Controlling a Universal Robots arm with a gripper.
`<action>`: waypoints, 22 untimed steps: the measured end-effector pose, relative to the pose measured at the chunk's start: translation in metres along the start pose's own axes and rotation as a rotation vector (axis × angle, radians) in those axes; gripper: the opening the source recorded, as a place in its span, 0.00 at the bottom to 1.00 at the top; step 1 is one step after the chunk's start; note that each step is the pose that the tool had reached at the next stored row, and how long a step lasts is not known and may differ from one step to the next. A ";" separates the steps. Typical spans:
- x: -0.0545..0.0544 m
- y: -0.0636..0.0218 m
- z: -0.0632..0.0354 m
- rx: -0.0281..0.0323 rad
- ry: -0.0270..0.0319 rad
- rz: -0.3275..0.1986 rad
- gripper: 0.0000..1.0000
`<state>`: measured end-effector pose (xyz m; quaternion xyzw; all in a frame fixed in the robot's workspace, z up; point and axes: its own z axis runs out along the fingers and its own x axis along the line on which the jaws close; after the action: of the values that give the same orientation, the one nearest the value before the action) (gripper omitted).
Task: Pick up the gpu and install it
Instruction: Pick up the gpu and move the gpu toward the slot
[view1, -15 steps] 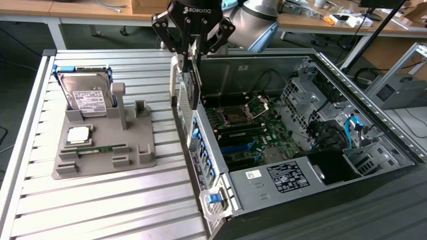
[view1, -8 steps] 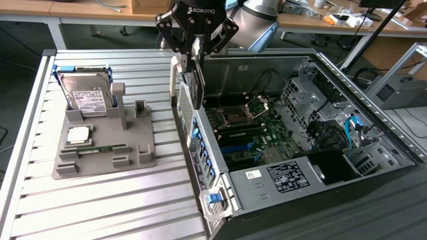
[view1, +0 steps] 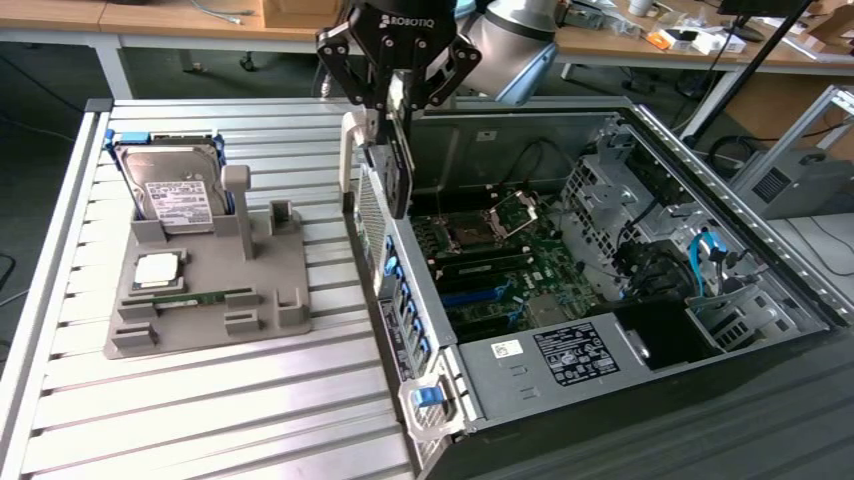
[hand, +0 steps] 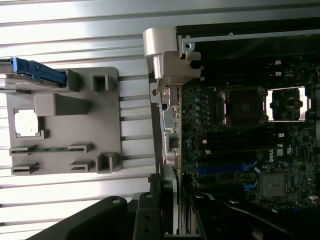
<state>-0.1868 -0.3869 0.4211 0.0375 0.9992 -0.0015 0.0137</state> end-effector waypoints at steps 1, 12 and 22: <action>-0.001 0.0000 0.0001 -0.0001 -0.0001 0.000 0.27; -0.004 0.0001 0.0001 0.0000 0.0000 0.000 0.27; -0.006 0.0001 0.0003 0.0001 -0.0001 0.000 0.27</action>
<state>-0.1804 -0.3873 0.4210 0.0375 0.9992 -0.0016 0.0138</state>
